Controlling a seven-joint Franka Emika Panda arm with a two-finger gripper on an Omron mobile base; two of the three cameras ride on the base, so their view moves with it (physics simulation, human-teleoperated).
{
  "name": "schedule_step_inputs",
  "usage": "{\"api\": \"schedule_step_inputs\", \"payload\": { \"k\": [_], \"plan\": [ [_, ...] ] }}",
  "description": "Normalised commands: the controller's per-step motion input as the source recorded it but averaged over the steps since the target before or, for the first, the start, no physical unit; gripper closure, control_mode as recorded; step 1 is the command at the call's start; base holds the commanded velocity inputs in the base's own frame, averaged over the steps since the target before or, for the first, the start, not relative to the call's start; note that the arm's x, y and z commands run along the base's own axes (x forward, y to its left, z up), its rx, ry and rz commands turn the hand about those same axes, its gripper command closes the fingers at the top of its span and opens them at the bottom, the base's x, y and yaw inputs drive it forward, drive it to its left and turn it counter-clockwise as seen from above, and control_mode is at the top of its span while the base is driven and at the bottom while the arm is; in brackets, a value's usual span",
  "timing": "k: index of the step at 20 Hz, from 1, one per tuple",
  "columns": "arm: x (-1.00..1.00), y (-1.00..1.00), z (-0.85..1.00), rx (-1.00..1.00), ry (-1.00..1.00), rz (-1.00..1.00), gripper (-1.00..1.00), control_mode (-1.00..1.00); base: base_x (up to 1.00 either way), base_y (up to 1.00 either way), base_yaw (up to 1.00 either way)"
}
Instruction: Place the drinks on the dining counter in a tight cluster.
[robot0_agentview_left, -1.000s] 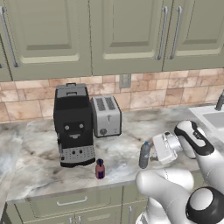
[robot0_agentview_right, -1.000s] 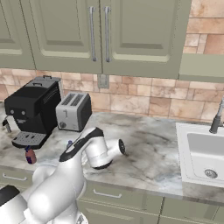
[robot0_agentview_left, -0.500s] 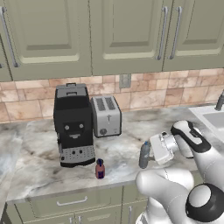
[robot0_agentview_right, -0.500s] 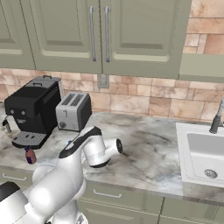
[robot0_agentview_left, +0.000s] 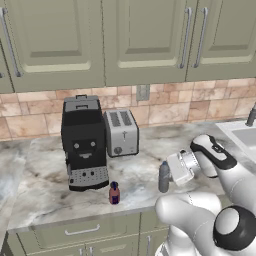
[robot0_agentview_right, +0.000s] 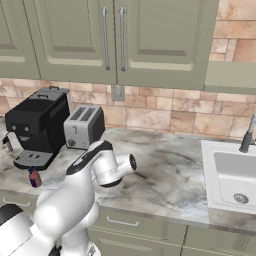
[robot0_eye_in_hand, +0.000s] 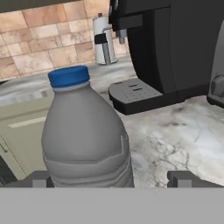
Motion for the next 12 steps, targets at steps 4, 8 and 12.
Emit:
{"api": "schedule_step_inputs", "payload": {
  "k": [4, 8, 12],
  "plan": [
    [0.00, 0.16, 0.00, 0.00, 0.03, 0.00, -1.00, -1.00, 0.00, 0.00, 0.00],
    [0.00, 0.00, 0.00, 0.00, 0.00, 0.00, -1.00, -1.00, 0.00, 0.00, 0.00],
    [0.00, 0.00, 0.00, 0.00, 0.00, 0.00, 1.00, -1.00, 0.00, 0.00, 0.00]
  ]
}}
